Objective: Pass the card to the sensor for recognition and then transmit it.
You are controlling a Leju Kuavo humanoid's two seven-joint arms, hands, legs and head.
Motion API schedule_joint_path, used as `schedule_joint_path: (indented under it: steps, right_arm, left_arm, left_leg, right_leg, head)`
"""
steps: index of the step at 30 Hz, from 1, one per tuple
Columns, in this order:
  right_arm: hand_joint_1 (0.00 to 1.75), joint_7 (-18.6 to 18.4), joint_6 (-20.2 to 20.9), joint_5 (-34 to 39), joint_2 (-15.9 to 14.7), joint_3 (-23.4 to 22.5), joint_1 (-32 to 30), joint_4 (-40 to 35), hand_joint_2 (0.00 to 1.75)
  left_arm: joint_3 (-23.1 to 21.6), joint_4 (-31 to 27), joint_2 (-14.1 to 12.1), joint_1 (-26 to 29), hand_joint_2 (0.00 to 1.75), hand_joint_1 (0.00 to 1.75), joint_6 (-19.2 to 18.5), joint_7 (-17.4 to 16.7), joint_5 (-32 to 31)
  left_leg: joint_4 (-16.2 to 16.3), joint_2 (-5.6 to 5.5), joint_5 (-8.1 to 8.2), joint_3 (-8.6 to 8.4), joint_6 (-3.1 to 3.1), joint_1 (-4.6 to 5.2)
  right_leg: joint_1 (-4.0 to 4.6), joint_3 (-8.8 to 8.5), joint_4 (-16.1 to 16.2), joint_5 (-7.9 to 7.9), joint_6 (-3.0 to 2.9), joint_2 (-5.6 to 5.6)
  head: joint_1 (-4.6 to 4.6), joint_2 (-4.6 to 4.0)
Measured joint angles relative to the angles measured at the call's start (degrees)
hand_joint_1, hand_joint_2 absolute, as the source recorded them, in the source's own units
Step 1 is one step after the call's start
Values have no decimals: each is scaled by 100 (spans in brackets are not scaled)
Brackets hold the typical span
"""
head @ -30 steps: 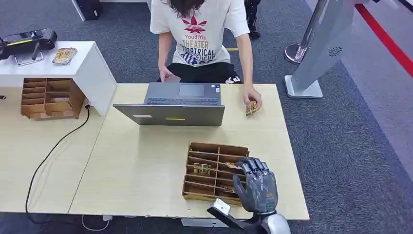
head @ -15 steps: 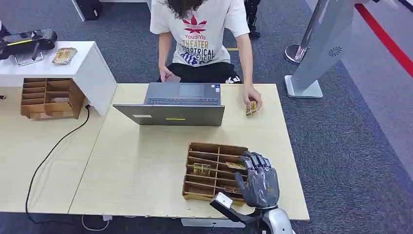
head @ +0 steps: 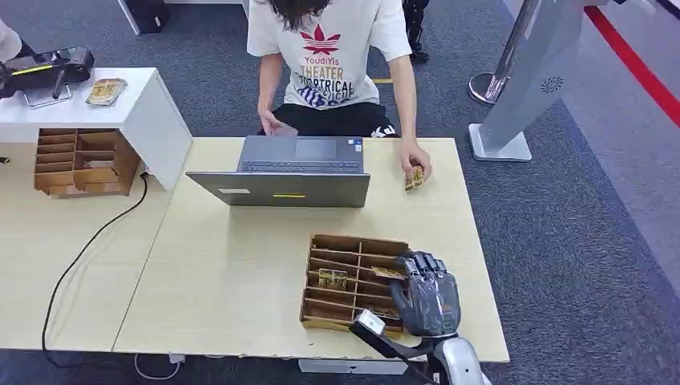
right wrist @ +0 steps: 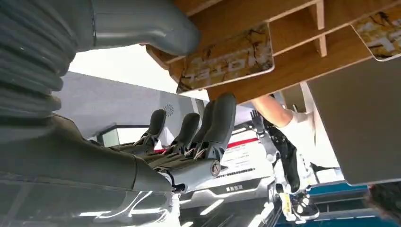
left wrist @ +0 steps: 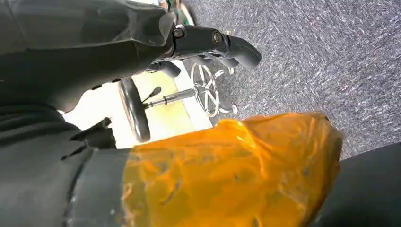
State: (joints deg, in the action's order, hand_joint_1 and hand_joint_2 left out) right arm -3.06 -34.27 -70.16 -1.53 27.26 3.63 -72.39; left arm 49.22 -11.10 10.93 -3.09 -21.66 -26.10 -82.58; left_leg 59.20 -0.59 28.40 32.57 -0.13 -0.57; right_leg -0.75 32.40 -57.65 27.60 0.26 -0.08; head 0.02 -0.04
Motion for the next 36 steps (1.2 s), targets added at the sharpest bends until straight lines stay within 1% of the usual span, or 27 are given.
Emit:
schedule_joint_path:
  steps: [6,23,24,25,27,28,35,36]
  right_arm:
    - [87,7,66,57,0,-13,67,101,175]
    - [89,9,66,57,0,-13,133,188,175]
    - [108,9,66,57,0,-13,133,188,175]
    - [140,9,65,57,0,-13,133,192,175]
    - [166,9,70,57,0,-13,131,210,175]
    - [175,7,74,59,0,-13,131,219,175]
    - [175,11,83,124,0,-22,147,251,175]
    - [47,11,83,127,0,-22,147,251,175]
  left_arm:
    - [0,0,-2,0,0,0,-7,2,-11]
    - [0,0,-11,1,0,0,-28,0,-15]
    - [0,0,-11,1,0,0,-28,2,-15]
    - [0,0,-11,1,0,0,-28,2,-15]
    - [0,0,-11,1,0,0,-28,2,-15]
    - [0,0,-11,2,0,0,-28,0,-15]
    - [0,0,-11,3,0,0,-28,2,-17]
    - [0,0,-11,3,0,0,-28,4,-17]
  left_leg:
    - [0,0,0,-1,0,0]
    - [0,1,0,-4,0,0]
    - [0,1,0,-4,0,0]
    - [0,1,0,-4,0,0]
    - [0,1,0,-4,0,0]
    - [0,1,0,-3,0,0]
    - [0,0,0,-3,0,0]
    - [0,1,0,-3,0,0]
  right_leg:
    - [0,0,0,0,0,0]
    - [0,-3,0,-1,0,0]
    - [0,-3,0,-1,0,0]
    - [0,-3,0,-1,0,0]
    - [0,-3,0,-1,0,0]
    - [0,-3,0,-1,0,0]
    - [0,-3,0,-1,0,0]
    - [0,-3,0,-1,0,0]
  head:
    - [0,0]
    - [0,0]
    - [0,0]
    - [0,0]
    - [0,0]
    - [0,0]
    - [0,0]
    - [0,2]
